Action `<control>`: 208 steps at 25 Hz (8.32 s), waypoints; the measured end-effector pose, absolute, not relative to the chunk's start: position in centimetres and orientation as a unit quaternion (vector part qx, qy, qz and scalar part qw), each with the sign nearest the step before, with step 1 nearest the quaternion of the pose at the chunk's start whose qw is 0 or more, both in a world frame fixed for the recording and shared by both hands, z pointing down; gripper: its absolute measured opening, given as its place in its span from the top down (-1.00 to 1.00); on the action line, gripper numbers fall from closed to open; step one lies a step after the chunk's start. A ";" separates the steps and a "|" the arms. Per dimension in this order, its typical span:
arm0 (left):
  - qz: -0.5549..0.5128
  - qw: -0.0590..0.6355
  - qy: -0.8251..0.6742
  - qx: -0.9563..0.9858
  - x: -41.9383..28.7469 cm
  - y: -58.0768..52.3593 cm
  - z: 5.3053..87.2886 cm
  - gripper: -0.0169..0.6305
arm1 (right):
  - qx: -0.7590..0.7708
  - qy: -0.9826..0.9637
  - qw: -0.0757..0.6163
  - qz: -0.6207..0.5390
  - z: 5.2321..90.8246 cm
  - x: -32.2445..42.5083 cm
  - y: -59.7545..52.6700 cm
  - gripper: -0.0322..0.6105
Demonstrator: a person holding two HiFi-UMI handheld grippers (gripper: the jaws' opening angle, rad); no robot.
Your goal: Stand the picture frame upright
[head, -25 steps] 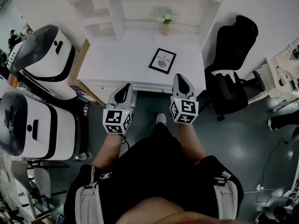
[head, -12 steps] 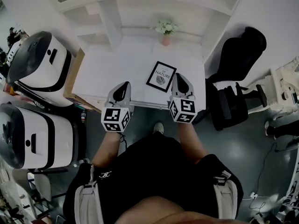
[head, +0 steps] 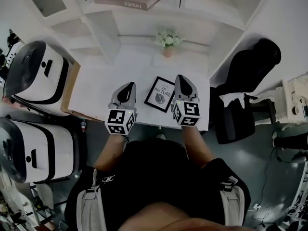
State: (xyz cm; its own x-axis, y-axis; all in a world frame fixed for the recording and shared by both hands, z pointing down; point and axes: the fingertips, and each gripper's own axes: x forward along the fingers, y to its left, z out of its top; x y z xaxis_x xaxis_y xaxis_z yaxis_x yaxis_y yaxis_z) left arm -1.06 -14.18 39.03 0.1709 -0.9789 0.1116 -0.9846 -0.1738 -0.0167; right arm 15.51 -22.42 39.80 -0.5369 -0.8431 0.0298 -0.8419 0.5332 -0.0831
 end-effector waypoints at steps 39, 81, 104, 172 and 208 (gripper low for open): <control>0.164 0.148 -0.473 0.853 -5.5 -27.1 49.7 0.29 | -0.619 0.760 -0.065 -0.187 51.9 17.6 -27.1 0.54; 0.201 0.313 -0.410 0.833 -8.0 -24.3 61.9 0.29 | -0.548 0.658 -0.264 -0.444 73.2 16.0 -23.9 0.65; 0.155 0.428 -0.354 0.817 -1.8 -23.1 63.0 0.29 | -0.432 0.689 -0.129 -0.568 72.9 16.1 -23.8 0.68; 0.099 0.151 -0.622 0.762 -10.2 -17.8 52.2 0.67 | -0.300 0.941 -0.076 -0.137 51.7 0.6 -26.1 0.69; 0.173 0.165 -0.432 0.870 -37.9 -26.8 61.4 0.66 | -0.534 0.818 -0.145 -0.156 59.0 -24.9 -29.2 0.69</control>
